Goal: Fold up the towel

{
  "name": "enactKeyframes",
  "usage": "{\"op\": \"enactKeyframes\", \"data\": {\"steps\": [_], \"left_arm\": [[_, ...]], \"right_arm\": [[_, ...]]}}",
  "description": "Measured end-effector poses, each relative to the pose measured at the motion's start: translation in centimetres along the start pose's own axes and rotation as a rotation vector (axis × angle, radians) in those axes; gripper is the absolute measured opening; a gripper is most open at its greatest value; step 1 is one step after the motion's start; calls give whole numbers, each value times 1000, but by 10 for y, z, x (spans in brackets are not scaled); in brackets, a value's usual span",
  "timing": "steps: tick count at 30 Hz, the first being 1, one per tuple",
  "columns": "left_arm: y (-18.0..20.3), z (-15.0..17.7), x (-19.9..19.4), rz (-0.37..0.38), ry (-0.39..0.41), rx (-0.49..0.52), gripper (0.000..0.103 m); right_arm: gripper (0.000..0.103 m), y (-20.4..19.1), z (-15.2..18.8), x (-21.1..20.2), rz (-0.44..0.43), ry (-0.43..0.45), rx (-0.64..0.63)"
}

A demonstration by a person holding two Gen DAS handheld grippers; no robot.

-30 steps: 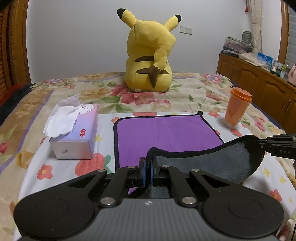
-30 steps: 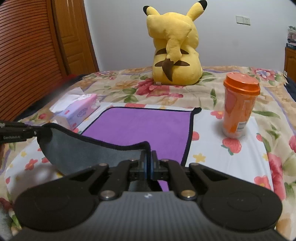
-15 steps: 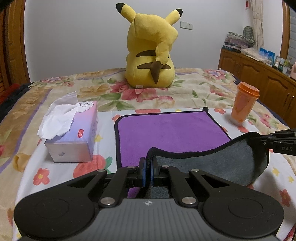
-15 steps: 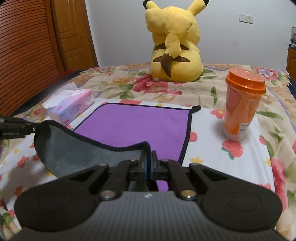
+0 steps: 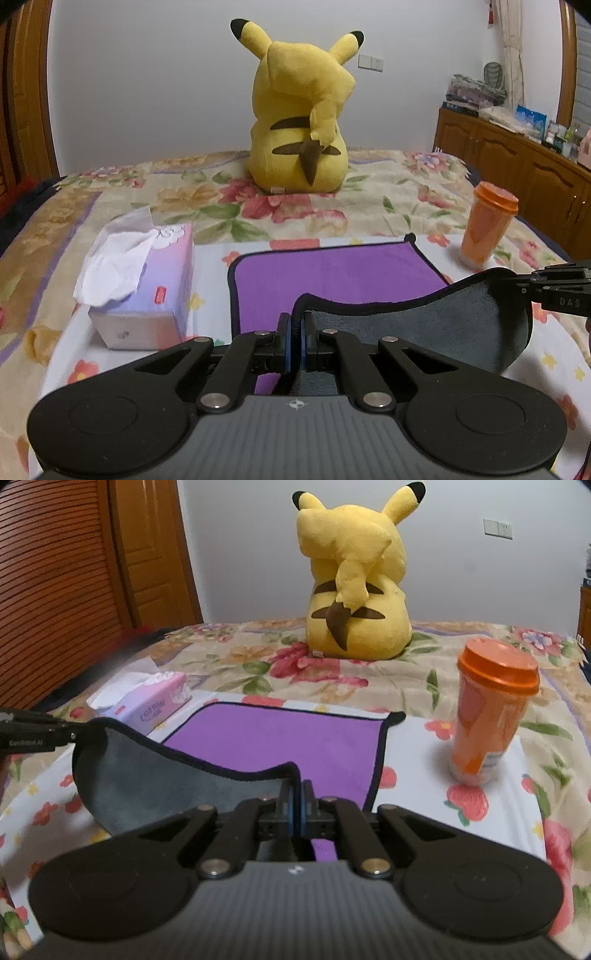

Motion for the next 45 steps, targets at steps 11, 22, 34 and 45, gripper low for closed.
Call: {"op": "enactKeyframes", "data": {"steps": [11,22,34,45], "left_arm": [[0,-17,14,-2,11,13,8],[-6,-39,19,-1,37,30,8],[-4,-71,25,-9,95,11,8],[-18,-88,60,-56,70,2,8]], "right_arm": [[4,14,-19,0,1,43,15],[4,18,-26,7,4,42,-9],[4,24,-54,8,29,94,-29],[4,35,-73,41,74,72,-59]]}}
Point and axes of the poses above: each gripper's, at about its wrist camera, not at the fingertips, and x roughly the way its jaws point, y to its right, z to its underside, the point moved 3 cm from there along x, roughly the way its jaws point, and after that the axes turned 10 degrees about -y, right-handed, at the moved point
